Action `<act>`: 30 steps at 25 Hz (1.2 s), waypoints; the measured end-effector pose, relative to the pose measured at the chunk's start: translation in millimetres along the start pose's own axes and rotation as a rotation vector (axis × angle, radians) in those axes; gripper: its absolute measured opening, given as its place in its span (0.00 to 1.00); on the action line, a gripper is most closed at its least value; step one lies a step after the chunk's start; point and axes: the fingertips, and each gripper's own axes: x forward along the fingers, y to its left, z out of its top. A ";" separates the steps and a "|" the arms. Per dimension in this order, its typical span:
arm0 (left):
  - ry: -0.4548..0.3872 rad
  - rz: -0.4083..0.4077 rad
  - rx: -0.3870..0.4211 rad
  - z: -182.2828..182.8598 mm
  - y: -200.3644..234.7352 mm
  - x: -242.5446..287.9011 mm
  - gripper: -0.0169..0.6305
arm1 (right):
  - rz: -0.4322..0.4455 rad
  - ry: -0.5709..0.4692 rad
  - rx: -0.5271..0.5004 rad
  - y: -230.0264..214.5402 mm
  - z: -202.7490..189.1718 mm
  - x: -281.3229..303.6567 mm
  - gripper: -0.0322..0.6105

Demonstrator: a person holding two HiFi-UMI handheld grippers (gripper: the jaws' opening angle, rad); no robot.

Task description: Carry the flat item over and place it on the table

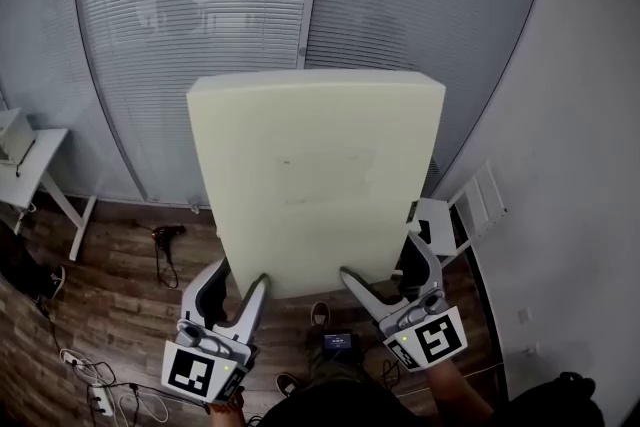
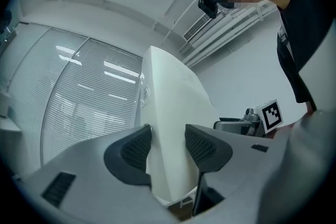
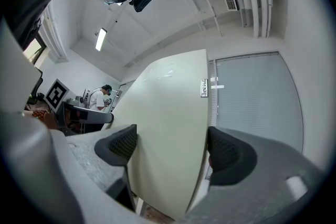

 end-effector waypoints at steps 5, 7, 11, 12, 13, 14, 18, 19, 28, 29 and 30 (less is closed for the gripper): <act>0.016 -0.003 -0.003 -3.1 0.2 -1.6 0.34 | -0.009 0.006 0.006 1.1 -2.5 -0.6 0.70; 0.013 -0.004 -0.005 -3.5 0.6 -0.3 0.34 | -0.016 0.006 0.003 0.8 -2.4 -0.7 0.70; 0.011 -0.003 -0.012 -2.8 2.0 -0.7 0.34 | -0.027 0.008 0.015 3.1 -3.1 -2.0 0.70; 0.004 -0.008 -0.007 -1.0 2.2 -1.1 0.34 | -0.027 0.009 0.018 3.8 -3.2 -2.2 0.70; -0.008 -0.014 0.000 1.4 2.4 -1.2 0.34 | -0.028 0.009 0.020 4.2 -3.1 -2.4 0.70; -0.016 -0.018 0.005 2.9 2.6 -1.2 0.34 | -0.028 0.009 0.020 4.3 -3.1 -2.3 0.70; 0.018 -0.011 -0.007 -4.0 2.7 -1.8 0.34 | -0.030 0.010 0.019 4.4 -3.0 -2.4 0.70; 0.016 -0.014 -0.008 -4.4 2.4 -1.5 0.34 | -0.029 0.010 0.015 3.9 -2.8 -2.7 0.70; -0.061 -0.018 0.013 8.7 3.1 3.2 0.34 | -0.022 0.002 0.010 1.5 -5.9 -1.1 0.70; -0.031 -0.011 0.012 3.6 3.6 2.9 0.34 | -0.020 0.002 0.011 1.3 -6.9 -0.8 0.70; 0.000 -0.005 0.007 -2.4 3.6 2.4 0.34 | -0.020 0.002 0.011 1.0 -7.9 -0.5 0.70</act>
